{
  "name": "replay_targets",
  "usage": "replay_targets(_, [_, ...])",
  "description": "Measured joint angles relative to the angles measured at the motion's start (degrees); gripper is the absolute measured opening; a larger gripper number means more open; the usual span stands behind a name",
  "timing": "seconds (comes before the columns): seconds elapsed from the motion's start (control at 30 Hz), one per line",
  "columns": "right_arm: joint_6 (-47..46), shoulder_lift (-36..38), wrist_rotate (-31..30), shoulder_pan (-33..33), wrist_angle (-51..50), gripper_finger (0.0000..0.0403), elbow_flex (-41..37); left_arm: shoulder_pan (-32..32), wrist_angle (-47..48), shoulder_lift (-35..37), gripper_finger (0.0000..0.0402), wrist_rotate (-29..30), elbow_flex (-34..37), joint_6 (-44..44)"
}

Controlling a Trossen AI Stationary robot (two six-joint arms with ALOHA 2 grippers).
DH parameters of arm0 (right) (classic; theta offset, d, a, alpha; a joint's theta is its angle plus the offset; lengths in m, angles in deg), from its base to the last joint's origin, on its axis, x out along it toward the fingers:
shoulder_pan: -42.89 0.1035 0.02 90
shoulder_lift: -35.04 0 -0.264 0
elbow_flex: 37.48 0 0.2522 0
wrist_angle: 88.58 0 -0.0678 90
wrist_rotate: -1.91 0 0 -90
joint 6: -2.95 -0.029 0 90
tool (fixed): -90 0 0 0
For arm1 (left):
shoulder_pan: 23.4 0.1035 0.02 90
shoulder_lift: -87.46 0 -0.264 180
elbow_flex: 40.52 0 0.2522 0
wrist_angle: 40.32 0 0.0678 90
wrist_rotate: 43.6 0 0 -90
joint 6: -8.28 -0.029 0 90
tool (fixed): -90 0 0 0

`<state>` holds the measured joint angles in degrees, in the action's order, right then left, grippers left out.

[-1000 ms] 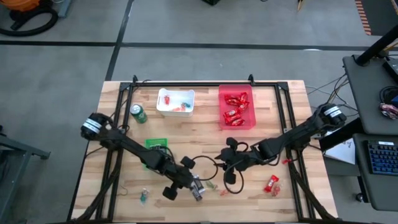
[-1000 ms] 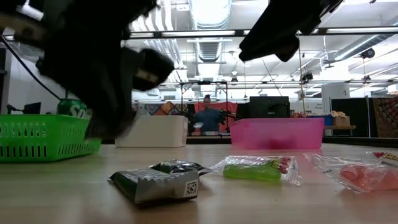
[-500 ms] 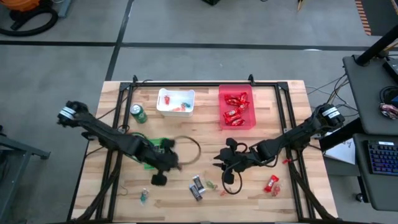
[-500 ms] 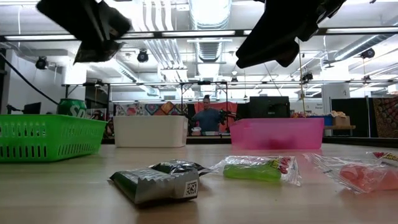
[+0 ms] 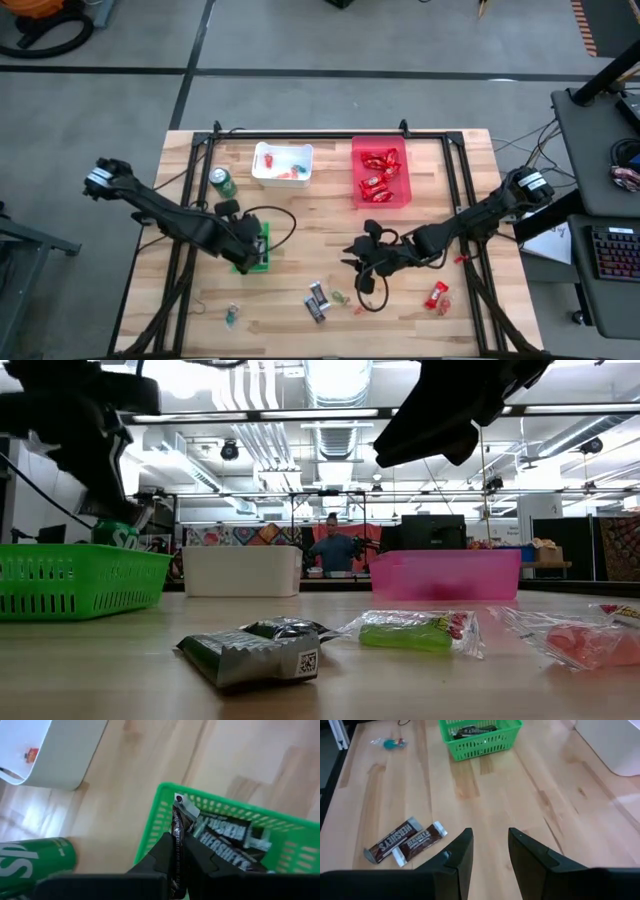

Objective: Organize candy in baskets
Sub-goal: Put the brown chocolate into the green basket, then put the red chocolate into the pink bin

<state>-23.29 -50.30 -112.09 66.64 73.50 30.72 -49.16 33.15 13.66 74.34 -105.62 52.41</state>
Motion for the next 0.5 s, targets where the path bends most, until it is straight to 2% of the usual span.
replay_targets(0.2, [-0.17,0.0,0.0,0.0,0.15,0.0116,0.0,0.01,0.1,-3.79,0.0026,1.35,0.12,1.25])
replay_targets(0.5, [-0.73,0.0,0.0,0.0,0.18,0.0116,0.01,0.01,0.38,-7.15,0.0111,1.31,0.05,0.97])
